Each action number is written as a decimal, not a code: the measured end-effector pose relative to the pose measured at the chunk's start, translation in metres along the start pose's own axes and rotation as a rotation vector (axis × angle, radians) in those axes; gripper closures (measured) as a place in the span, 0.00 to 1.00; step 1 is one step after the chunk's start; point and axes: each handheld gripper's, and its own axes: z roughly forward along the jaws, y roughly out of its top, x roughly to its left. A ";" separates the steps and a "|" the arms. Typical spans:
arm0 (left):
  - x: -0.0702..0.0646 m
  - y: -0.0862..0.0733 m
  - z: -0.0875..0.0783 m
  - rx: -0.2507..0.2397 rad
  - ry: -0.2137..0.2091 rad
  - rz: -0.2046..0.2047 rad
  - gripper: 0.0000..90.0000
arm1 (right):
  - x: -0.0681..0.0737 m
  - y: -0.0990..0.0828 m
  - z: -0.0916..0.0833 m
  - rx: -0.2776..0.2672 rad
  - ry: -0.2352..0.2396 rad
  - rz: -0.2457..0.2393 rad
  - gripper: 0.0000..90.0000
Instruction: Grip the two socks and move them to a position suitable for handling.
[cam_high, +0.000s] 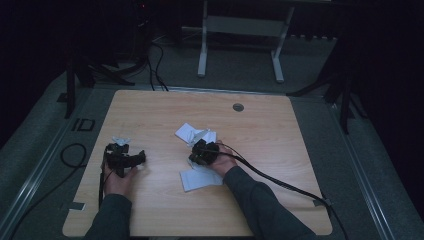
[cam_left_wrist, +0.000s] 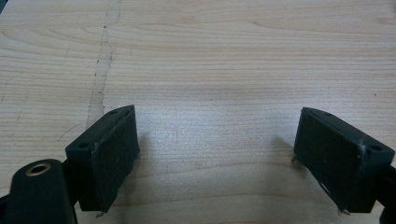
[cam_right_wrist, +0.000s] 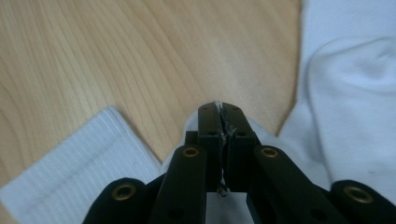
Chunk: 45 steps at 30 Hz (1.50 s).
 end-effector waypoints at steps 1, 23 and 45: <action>0.000 0.000 0.000 0.000 0.000 0.000 0.15 | 0.000 0.001 -0.004 -0.014 -0.003 0.002 0.97; 0.000 0.000 0.000 0.004 0.000 0.003 0.15 | -0.019 -0.037 -0.090 -0.066 -0.117 0.043 0.97; 0.000 0.000 0.000 0.004 0.001 0.003 0.15 | -0.056 -0.128 -0.147 -0.032 -0.266 0.196 0.79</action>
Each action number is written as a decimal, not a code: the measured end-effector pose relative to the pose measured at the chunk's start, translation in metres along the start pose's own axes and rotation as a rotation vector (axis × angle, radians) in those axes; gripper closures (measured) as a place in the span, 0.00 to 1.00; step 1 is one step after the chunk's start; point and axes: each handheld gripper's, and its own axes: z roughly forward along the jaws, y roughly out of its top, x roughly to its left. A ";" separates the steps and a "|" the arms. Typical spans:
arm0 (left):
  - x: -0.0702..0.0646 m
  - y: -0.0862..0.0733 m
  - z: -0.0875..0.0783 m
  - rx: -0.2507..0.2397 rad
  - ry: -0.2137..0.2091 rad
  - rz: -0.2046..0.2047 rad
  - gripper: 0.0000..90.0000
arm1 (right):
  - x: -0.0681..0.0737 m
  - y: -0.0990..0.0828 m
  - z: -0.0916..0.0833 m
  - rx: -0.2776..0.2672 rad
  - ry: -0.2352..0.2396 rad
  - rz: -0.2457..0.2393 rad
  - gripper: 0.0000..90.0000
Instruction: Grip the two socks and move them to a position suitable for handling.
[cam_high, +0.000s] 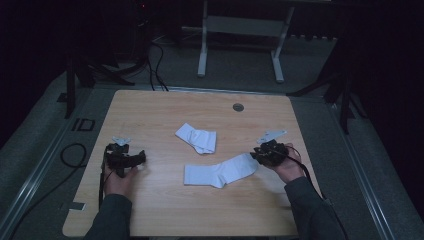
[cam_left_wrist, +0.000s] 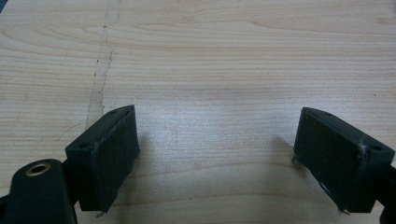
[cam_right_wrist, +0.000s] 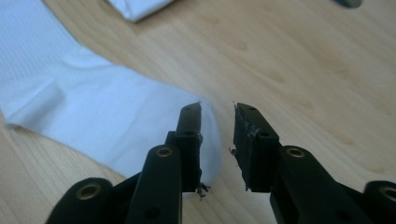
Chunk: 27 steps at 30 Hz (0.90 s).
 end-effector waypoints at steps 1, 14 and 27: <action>0.000 0.000 0.000 0.000 0.000 0.000 0.15 | 0.000 0.001 -0.003 -0.006 -0.002 0.005 0.79; 0.000 0.000 0.000 0.000 0.000 -0.001 0.15 | 0.043 -0.008 0.036 0.143 0.086 -0.145 0.94; 0.000 0.000 0.000 0.000 0.000 -0.001 0.15 | 0.067 -0.009 0.044 0.137 0.194 -0.156 0.92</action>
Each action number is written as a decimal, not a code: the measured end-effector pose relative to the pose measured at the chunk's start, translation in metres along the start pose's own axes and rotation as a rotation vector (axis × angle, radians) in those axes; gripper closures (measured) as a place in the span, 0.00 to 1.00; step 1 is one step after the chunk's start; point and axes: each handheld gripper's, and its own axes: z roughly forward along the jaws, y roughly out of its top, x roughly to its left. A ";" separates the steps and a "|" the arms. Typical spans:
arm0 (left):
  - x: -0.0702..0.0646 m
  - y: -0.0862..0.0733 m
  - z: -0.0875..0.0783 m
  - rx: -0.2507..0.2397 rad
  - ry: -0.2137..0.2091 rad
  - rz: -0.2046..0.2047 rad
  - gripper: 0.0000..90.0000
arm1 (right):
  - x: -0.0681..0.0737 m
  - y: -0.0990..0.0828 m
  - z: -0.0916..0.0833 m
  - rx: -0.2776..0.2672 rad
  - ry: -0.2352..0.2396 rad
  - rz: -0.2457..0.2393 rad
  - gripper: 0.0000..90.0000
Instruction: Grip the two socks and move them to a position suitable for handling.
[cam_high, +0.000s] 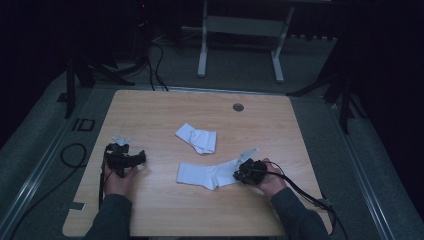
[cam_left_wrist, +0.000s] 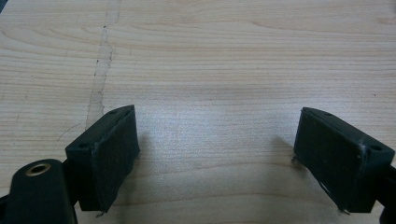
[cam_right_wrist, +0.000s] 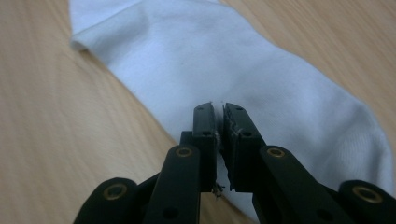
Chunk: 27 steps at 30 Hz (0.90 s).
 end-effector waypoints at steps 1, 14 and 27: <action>0.000 0.000 0.000 0.000 0.000 0.000 0.15 | 0.002 0.001 0.001 -0.002 0.003 -0.004 0.92; 0.000 0.000 0.000 -0.001 0.000 0.000 0.15 | 0.032 0.029 0.019 -0.053 0.070 -0.062 0.88; 0.000 0.000 0.000 0.000 -0.001 0.000 0.15 | 0.012 0.072 0.011 -0.134 0.008 -0.065 0.91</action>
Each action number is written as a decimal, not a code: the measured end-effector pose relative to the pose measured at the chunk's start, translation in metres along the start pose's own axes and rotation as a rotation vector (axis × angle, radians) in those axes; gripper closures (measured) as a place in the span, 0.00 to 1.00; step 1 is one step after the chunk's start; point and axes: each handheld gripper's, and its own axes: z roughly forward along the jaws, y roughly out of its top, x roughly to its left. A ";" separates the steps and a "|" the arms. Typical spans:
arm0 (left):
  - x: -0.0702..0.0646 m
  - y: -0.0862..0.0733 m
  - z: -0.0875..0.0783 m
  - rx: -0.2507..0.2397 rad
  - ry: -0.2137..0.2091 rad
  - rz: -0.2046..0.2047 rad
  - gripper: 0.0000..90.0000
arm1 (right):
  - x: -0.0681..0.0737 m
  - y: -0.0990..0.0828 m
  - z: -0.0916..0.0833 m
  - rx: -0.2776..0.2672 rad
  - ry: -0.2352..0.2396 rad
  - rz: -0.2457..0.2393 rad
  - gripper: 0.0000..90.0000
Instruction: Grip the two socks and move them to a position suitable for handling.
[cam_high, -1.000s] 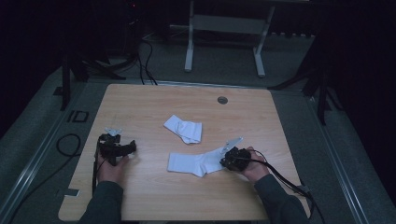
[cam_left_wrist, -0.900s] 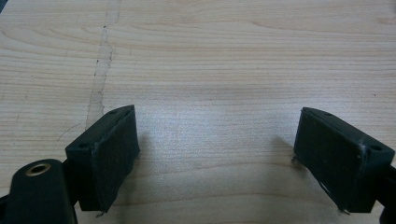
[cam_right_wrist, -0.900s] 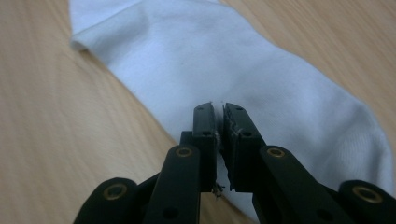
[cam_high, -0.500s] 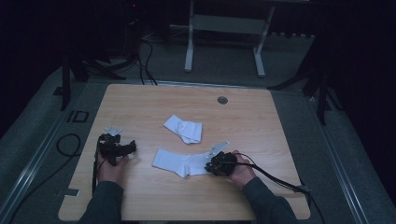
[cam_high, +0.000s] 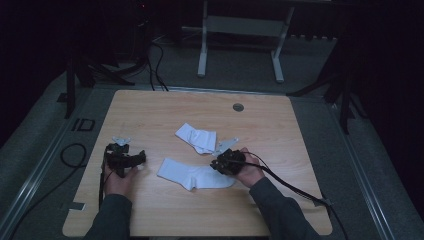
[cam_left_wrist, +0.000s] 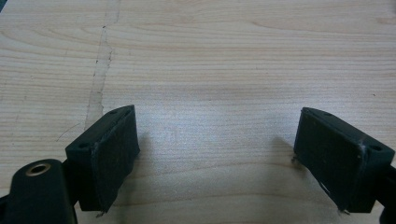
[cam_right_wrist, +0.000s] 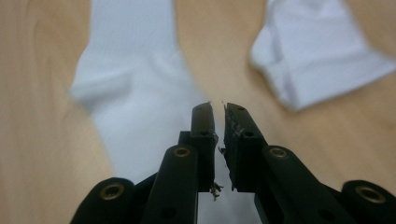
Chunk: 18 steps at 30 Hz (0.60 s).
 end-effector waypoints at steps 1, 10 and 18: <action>0.000 0.000 0.000 0.000 0.000 -0.001 0.15 | -0.003 0.004 0.001 -0.001 -0.016 0.000 0.91; 0.000 0.000 0.000 0.000 0.000 0.000 0.15 | -0.023 0.035 0.031 0.021 -0.145 -0.035 0.99; 0.000 0.000 0.000 0.000 0.000 -0.001 0.15 | -0.036 0.045 0.056 0.033 -0.133 -0.001 0.99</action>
